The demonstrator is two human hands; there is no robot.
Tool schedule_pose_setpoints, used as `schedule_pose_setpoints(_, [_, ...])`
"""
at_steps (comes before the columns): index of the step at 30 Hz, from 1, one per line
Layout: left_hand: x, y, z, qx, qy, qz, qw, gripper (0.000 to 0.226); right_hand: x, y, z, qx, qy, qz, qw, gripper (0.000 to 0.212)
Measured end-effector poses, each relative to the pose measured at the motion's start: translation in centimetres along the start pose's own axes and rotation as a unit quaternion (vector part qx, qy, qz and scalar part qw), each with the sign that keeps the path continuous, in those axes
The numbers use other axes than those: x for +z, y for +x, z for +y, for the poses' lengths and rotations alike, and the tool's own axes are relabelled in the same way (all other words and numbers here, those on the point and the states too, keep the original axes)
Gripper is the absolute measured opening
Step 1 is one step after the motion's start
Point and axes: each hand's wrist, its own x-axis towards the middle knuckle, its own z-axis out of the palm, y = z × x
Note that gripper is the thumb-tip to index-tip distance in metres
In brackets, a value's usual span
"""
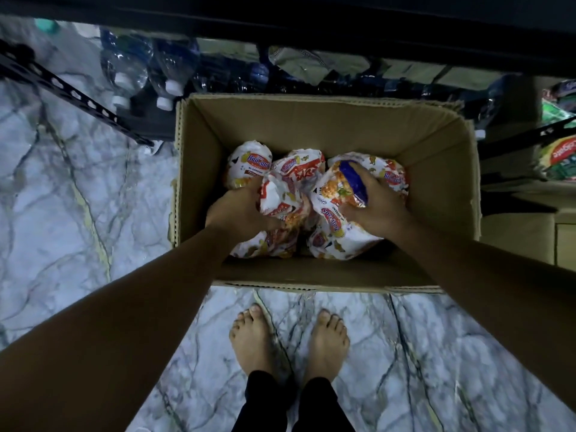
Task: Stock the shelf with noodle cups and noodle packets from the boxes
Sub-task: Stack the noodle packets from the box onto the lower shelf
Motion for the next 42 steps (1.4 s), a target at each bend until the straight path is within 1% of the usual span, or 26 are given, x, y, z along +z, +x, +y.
schedule_pose_setpoints(2, [-0.6, -0.1, -0.2, -0.025, -0.065, -0.006, 0.998, 0.114, -1.1, -0.2, 0.3, 0.051, 0.100, -0.029, 0.993, 0.091])
schedule_pose_setpoints(4, [-0.7, -0.4, -0.2, -0.035, -0.071, -0.002, 0.997, 0.116, -1.4, -0.3, 0.5, 0.116, 0.170, -0.026, 0.978, 0.089])
schedule_pose_setpoints(5, [-0.7, -0.5, -0.1, -0.039, -0.066, 0.009, 0.997, 0.114, -1.3, -0.4, 0.6, 0.129, 0.186, -0.020, 0.974, 0.088])
schedule_pose_setpoints(6, [-0.6, -0.7, 0.0, -0.042, -0.061, 0.022, 0.997, 0.111, -1.0, -0.5, 0.6, 0.131, 0.168, -0.014, 0.977, 0.087])
schedule_pose_setpoints(7, [-0.6, -0.8, 0.1, -0.045, -0.055, 0.031, 0.997, 0.109, -0.7, -0.6, 0.5, 0.125, 0.095, -0.009, 0.988, 0.088])
schedule_pose_setpoints(8, [-0.6, -1.0, 0.1, -0.043, -0.048, 0.033, 0.997, 0.107, -0.4, -0.8, 0.1, 0.116, -0.024, -0.002, 0.993, 0.090])
schedule_pose_setpoints(9, [-0.4, -1.0, 0.2, -0.038, -0.042, 0.028, 0.998, 0.106, -0.1, -1.0, -0.3, 0.096, -0.161, 0.020, 0.982, 0.093])
schedule_pose_setpoints(10, [-0.3, -1.0, 0.2, -0.030, -0.044, 0.019, 0.998, 0.104, 0.4, -1.2, -0.8, 0.054, -0.288, 0.048, 0.955, 0.097])
schedule_pose_setpoints(11, [-0.1, -1.0, 0.1, -0.024, -0.056, 0.007, 0.998, 0.102, 0.7, -1.2, -1.4, -0.005, -0.383, 0.068, 0.921, 0.100])
schedule_pose_setpoints(13, [-0.1, -1.0, -0.3, -0.019, -0.104, -0.007, 0.994, 0.101, 1.3, -0.5, -2.6, -0.162, -0.487, 0.051, 0.856, 0.097])
schedule_pose_setpoints(14, [-0.1, -1.0, -0.6, -0.018, -0.131, -0.007, 0.991, 0.102, 1.4, 0.0, -3.2, -0.233, -0.509, 0.007, 0.829, 0.089])
schedule_pose_setpoints(15, [-0.2, -1.1, -1.0, -0.019, -0.162, -0.004, 0.987, 0.103, 1.6, 0.6, -3.6, -0.279, -0.513, -0.052, 0.810, 0.081])
schedule_pose_setpoints(17, [-0.4, -1.2, -1.7, -0.020, -0.229, 0.000, 0.973, 0.102, 1.8, 1.5, -4.6, -0.286, -0.518, -0.167, 0.788, 0.075])
schedule_pose_setpoints(18, [-0.5, -1.4, -1.9, -0.019, -0.252, -0.002, 0.968, 0.099, 1.8, 1.9, -5.1, -0.278, -0.529, -0.198, 0.777, 0.076])
schedule_pose_setpoints(22, [-0.4, -1.6, -1.5, -0.008, -0.260, 0.021, 0.965, 0.083, 1.9, 3.3, -7.1, -0.254, -0.573, -0.254, 0.737, 0.090])
schedule_pose_setpoints(25, [-0.7, -1.2, -1.1, -0.030, -0.280, 0.028, 0.959, 0.081, 1.5, 4.7, -8.5, -0.244, -0.632, -0.295, 0.674, 0.099])
schedule_pose_setpoints(27, [-1.0, -0.6, -0.9, -0.047, -0.271, 0.037, 0.961, 0.078, 1.2, 5.0, -8.9, -0.252, -0.658, -0.300, 0.644, 0.098])
schedule_pose_setpoints(28, [-1.0, -0.3, -0.7, -0.050, -0.258, 0.043, 0.964, 0.075, 1.0, 5.0, -8.7, -0.265, -0.661, -0.293, 0.638, 0.094])
schedule_pose_setpoints(30, [-1.0, 0.1, -0.4, -0.047, -0.240, 0.055, 0.968, 0.072, 0.5, 4.8, -8.1, -0.305, -0.645, -0.280, 0.642, 0.082])
schedule_pose_setpoints(32, [-1.0, 0.4, 0.0, -0.048, -0.239, 0.051, 0.969, 0.070, -0.2, 4.6, -7.5, -0.323, -0.610, -0.292, 0.662, 0.072])
schedule_pose_setpoints(34, [-1.0, 0.5, -0.1, -0.035, -0.232, 0.040, 0.971, 0.067, -1.4, 4.4, -6.8, -0.317, -0.564, -0.302, 0.700, 0.064])
schedule_pose_setpoints(35, [-1.1, 0.5, -0.1, -0.022, -0.221, 0.036, 0.974, 0.066, -2.1, 4.1, -6.2, -0.318, -0.538, -0.288, 0.725, 0.062])
schedule_pose_setpoints(37, [-1.7, 0.2, 0.0, 0.003, -0.189, 0.038, 0.981, 0.067, -3.4, 2.9, -5.1, -0.344, -0.490, -0.214, 0.772, 0.060])
schedule_pose_setpoints(39, [-2.3, 0.1, 0.3, 0.027, -0.116, 0.053, 0.992, 0.074, -4.2, 1.2, -3.8, -0.373, -0.434, -0.097, 0.814, 0.062])
schedule_pose_setpoints(40, [-2.5, 0.0, 0.6, 0.031, -0.056, 0.072, 0.995, 0.077, -4.4, 0.5, -3.2, -0.367, -0.420, -0.051, 0.828, 0.064])
schedule_pose_setpoints(42, [-2.2, -0.2, 1.2, 0.017, 0.043, 0.115, 0.992, 0.081, -3.7, -0.4, -1.9, -0.314, -0.448, 0.000, 0.837, 0.069])
